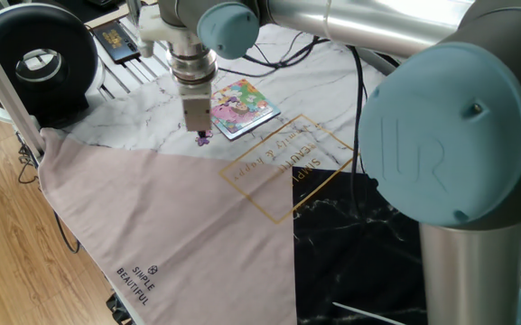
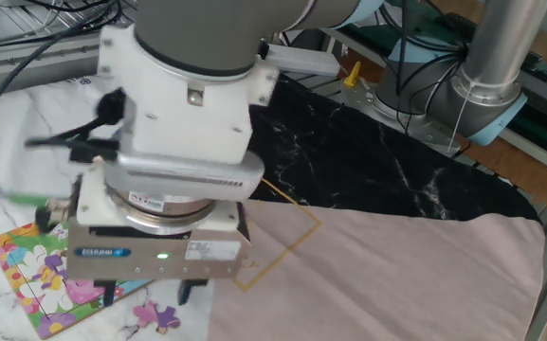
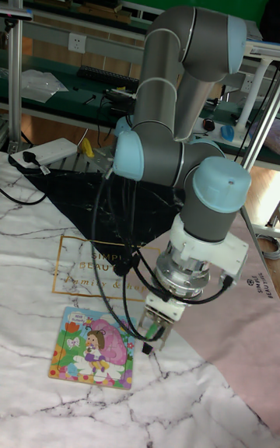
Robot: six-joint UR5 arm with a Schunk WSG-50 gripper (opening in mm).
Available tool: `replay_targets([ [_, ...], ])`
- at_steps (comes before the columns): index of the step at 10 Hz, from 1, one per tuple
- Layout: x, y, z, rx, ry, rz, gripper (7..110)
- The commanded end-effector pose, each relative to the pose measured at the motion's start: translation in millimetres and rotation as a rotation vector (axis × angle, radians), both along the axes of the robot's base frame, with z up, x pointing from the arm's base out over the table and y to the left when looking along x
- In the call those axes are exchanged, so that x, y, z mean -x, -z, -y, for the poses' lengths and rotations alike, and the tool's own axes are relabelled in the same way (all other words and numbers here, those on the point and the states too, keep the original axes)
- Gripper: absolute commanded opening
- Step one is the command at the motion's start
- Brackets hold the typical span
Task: Assemble one piece of a puzzle
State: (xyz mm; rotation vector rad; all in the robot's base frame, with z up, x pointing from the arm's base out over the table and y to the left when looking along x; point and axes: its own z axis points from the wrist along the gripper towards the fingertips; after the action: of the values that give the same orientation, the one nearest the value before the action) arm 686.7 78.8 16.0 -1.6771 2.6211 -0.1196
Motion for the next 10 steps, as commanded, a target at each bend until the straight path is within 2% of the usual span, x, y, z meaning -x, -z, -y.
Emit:
replay_targets([
  [1, -11.1, 4.4, -1, -0.006, -0.37, 0.003, 44],
  [2, 0.6, 4.0, -7, -0.038, -0.412, -0.033, 44],
  [3, 14.6, 0.4, -18, -0.091, -0.447, -0.069, 44],
  [5, 14.1, 1.2, -32, -0.137, -0.56, -0.057, 44],
  [6, 19.1, 2.5, -33, -0.13, -0.626, -0.072, 66],
  [8, 17.6, 1.2, -11, -0.041, -0.702, -0.084, 66],
  [9, 25.6, -0.5, 1, -0.005, -0.7, -0.106, 66],
  [10, 32.4, -0.4, 9, 0.005, -0.69, -0.118, 66],
])
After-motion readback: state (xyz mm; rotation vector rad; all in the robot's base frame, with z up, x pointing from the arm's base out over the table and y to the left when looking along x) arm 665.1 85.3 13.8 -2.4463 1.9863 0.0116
